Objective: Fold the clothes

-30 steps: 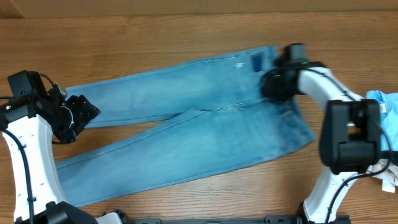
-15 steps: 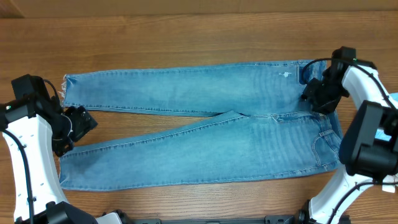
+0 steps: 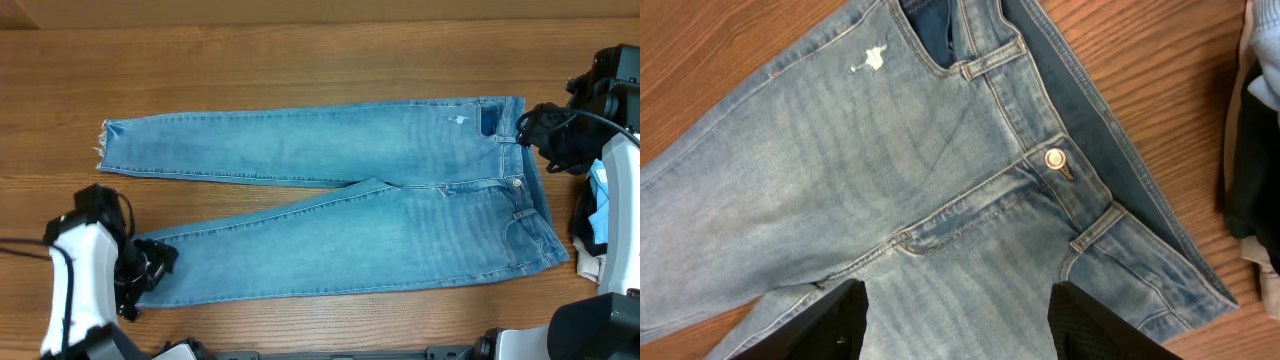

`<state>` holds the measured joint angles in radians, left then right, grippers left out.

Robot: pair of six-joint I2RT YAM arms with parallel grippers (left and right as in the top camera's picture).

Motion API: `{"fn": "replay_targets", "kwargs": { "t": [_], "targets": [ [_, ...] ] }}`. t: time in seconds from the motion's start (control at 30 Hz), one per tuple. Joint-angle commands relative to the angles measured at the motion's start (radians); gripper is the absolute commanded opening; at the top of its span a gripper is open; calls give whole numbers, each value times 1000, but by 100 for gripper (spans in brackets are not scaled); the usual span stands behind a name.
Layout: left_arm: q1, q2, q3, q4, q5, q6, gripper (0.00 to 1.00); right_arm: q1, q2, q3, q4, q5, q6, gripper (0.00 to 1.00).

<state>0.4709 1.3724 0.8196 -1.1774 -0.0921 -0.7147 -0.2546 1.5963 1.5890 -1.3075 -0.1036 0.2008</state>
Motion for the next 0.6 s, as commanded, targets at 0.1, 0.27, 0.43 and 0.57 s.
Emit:
{"fn": "replay_targets", "kwargs": {
  "t": [0.1,0.27,0.43,0.57],
  "targets": [
    [235,-62,-74,197,-75,55,83,3,1,-17,16,-3,-11,63],
    [253,20,-140,296,-71,57,75,3,1,-17,11,-3,-11,63],
    [253,47,-208,376,-76,64,73,3,1,-17,11,-3,-11,63],
    [253,47,-256,493,-80,72,57,3,1,-17,11,-3,-11,63]
  ]
}}
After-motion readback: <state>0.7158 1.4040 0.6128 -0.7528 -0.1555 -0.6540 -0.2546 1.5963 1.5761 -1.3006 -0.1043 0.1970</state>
